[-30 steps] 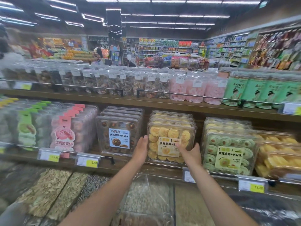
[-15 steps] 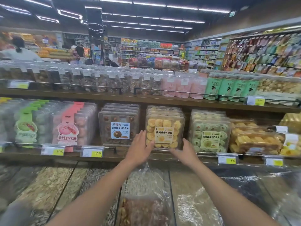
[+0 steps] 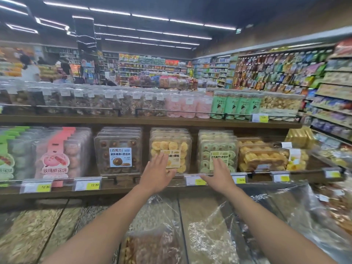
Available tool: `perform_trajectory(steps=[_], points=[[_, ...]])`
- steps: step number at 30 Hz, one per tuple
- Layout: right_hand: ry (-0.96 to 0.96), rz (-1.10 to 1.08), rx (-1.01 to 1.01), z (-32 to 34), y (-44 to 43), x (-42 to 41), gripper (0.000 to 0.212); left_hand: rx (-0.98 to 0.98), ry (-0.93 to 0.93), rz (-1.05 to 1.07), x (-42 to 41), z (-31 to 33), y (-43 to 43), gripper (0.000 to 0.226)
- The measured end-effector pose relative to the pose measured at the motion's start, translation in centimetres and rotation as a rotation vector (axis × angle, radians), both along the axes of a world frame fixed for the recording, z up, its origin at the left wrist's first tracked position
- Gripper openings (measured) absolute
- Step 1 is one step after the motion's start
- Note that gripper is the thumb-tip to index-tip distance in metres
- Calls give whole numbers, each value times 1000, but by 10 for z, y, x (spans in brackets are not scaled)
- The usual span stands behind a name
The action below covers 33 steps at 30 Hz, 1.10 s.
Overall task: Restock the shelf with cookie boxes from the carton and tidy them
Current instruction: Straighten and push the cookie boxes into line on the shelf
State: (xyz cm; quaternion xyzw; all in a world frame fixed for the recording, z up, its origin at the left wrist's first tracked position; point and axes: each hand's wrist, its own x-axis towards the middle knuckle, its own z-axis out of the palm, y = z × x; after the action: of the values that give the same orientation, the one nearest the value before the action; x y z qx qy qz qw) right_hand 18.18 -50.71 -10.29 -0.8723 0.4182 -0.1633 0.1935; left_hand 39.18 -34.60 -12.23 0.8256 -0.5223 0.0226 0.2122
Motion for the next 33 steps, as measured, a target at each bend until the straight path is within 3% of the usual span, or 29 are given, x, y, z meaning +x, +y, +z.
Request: perform_trajectory(steps=[11, 13, 18, 26, 29, 33], points=[[1, 9, -11, 7, -114, -62, 94, -32, 78, -24, -71, 4, -117, 81], [-17, 25, 2, 7, -138, -66, 94, -37, 178, -3, -78, 1, -139, 82], [-122, 54, 31, -4, -184, -65, 99, -120, 642, 166, -87, -2, -178, 87], [-330, 26, 240, -25, -230, -32, 94, -239, 846, 268, -73, -17, -217, 72], [-412, 12, 260, -37, -240, -20, 92, -333, 930, 275, -65, -27, -234, 80], [-589, -69, 340, -25, -226, -11, 71, -435, 1060, 200, -48, -64, -260, 100]])
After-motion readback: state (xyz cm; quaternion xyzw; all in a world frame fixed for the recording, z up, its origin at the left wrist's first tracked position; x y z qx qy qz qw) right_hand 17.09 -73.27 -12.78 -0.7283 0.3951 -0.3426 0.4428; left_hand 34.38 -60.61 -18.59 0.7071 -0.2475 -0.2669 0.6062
